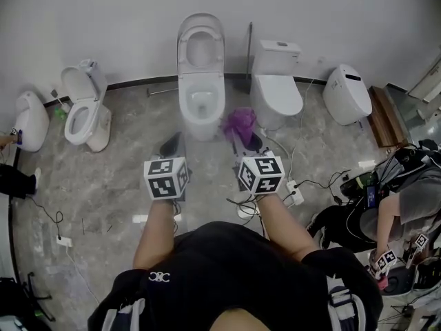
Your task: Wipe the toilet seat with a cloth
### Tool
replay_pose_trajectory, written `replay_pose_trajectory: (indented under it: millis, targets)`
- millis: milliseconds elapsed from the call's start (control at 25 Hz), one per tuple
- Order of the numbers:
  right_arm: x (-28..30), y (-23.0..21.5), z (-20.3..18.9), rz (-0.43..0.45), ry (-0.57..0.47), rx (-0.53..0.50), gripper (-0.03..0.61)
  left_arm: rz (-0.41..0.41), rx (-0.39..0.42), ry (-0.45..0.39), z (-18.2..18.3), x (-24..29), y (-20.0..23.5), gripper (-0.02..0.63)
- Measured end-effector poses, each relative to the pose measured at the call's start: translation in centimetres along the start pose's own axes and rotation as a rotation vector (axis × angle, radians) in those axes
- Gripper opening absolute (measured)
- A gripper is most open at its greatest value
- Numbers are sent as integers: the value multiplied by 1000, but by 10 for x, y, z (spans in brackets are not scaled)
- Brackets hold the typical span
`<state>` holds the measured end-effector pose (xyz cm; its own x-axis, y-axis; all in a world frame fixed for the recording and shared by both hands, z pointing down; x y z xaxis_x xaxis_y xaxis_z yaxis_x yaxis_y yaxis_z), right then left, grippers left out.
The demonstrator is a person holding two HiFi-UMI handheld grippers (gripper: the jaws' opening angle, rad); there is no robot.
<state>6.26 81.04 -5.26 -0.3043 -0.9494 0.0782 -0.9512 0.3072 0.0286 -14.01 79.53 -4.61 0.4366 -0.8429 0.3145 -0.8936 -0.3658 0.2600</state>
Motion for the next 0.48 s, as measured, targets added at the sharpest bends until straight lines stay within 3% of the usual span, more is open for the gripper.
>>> replay_pose_trajectory:
  millis: [480]
  targets:
    - [12,68,-3,-41,7,-20,86,-39,-17,17,-14,-32,65,3]
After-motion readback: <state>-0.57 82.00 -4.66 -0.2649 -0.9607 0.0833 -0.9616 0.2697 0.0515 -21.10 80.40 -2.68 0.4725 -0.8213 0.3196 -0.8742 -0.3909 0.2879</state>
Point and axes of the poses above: the fingertips, and each gripper's own axes: x forward along the fingers, y to its left, z out of its top, the point moved 5 cm from there along -x, backward along the fingers, and after that the axes turned 9 degrees about -x, right-handed, at the moved point
